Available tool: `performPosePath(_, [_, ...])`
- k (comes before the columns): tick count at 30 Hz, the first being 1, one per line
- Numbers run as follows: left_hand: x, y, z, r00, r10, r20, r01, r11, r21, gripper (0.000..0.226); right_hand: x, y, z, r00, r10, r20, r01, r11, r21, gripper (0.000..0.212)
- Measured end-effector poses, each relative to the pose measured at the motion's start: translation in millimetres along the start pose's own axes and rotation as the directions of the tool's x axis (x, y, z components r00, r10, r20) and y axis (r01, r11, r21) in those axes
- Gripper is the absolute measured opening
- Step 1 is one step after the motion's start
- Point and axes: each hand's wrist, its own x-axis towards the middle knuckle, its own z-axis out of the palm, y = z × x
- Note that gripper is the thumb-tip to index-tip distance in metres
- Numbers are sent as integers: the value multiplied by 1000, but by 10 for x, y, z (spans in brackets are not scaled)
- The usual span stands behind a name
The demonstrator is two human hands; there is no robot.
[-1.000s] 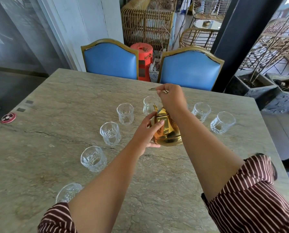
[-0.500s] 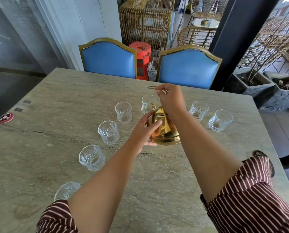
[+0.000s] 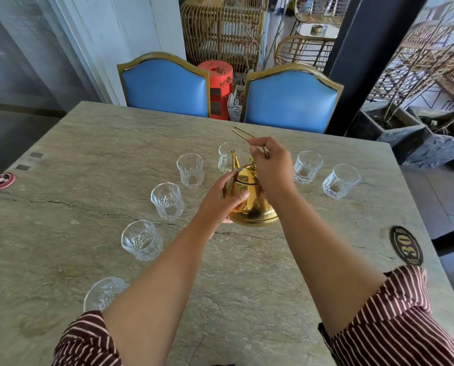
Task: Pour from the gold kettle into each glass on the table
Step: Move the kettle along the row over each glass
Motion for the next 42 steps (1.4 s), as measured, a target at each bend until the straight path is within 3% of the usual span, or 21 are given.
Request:
performPosePath(7, [-181,-79,-98,990,92,-102,-90,995,31,64,-86,-61,125,993,-48,106,43,998,48,17])
performPosePath(19, [-351,-164,-300,975,-99,-198,58,977,-205,54,-106,-251,489,947,-91,309,126,988,-93,17])
performPosePath(26, [-353,-161,-323,979,-118,-169,68,959,-275,56,-61,-359,586,942,-82,324,152,969,-197,16])
performPosePath(32, [-351,-133,-325,979,-129,-157,76,950,-304,51,-40,-398,612,942,-77,328,158,961,-227,17])
performPosePath(42, [-323,-176,-389,980,-142,-143,86,936,-342,60,9,-411,715,940,-67,335,158,955,-252,14])
